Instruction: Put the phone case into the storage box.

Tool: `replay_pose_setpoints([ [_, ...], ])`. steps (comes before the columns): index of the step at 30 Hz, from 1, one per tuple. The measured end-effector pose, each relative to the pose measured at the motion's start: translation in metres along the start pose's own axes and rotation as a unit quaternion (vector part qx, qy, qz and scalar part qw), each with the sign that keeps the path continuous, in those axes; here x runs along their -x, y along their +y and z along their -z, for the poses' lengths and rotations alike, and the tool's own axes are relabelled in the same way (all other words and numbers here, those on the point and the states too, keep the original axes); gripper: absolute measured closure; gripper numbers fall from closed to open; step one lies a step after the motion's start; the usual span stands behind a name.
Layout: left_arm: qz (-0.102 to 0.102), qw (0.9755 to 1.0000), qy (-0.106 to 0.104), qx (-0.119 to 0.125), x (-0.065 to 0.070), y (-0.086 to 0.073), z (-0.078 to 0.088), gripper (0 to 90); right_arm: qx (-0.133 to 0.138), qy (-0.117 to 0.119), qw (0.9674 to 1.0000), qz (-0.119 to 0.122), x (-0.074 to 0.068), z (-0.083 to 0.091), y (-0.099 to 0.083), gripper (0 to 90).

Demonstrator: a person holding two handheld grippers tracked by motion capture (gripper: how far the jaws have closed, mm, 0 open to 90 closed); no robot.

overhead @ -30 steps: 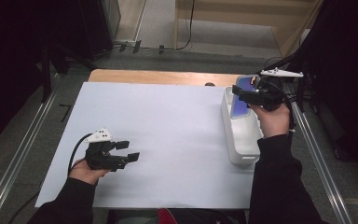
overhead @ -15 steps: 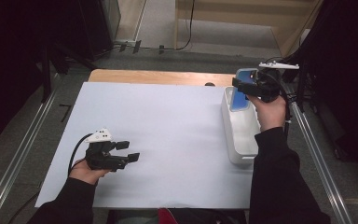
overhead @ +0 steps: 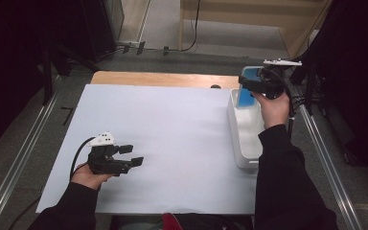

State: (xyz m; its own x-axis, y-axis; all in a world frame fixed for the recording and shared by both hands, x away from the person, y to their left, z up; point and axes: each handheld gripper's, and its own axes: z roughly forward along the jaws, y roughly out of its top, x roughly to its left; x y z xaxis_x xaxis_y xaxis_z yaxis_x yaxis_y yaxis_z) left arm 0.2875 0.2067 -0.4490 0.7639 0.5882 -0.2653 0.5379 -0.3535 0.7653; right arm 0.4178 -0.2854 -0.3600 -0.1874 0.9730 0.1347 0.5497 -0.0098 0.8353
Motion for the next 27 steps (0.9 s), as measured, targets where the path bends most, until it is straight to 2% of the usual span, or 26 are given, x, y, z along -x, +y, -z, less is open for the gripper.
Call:
replay_pose_setpoints([
  [3, -0.001, 1.0000, 0.000, -0.001, 0.000, 0.000, 0.000, 30.8, 0.004, -0.003, 1.0000, -0.006, 0.002, -0.004, 0.001, 14.9],
  [6, 0.000, 1.0000, -0.001, 0.002, 0.000, 0.000, 0.000, 30.9, 0.010, -0.015, 0.9998, 0.004, 0.002, -0.008, 0.001, 14.9],
  [11, -0.001, 1.0000, -0.002, 0.001, -0.001, 0.000, 0.001, 30.8, 0.020, -0.023, 0.9995, -0.008, 0.003, -0.015, 0.001, 14.9],
  [14, 0.001, 1.0000, -0.001, 0.001, -0.001, 0.000, 0.001, 30.8, 0.031, -0.036, 0.9989, -0.002, 0.004, -0.018, 0.000, 14.9],
  [18, 0.002, 1.0000, -0.001, 0.001, -0.001, 0.000, 0.001, 30.8, 0.043, -0.043, 0.9981, -0.010, 0.005, -0.022, 0.000, 14.9],
  [23, 0.006, 1.0000, -0.002, 0.004, -0.001, 0.000, 0.001, 30.8, 0.047, -0.054, 0.9973, -0.015, 0.007, -0.029, -0.002, 14.8],
  [27, 0.006, 1.0000, -0.001, 0.006, -0.001, 0.000, 0.001, 30.8, 0.054, -0.059, 0.9968, -0.011, 0.007, -0.034, -0.003, 14.9],
])
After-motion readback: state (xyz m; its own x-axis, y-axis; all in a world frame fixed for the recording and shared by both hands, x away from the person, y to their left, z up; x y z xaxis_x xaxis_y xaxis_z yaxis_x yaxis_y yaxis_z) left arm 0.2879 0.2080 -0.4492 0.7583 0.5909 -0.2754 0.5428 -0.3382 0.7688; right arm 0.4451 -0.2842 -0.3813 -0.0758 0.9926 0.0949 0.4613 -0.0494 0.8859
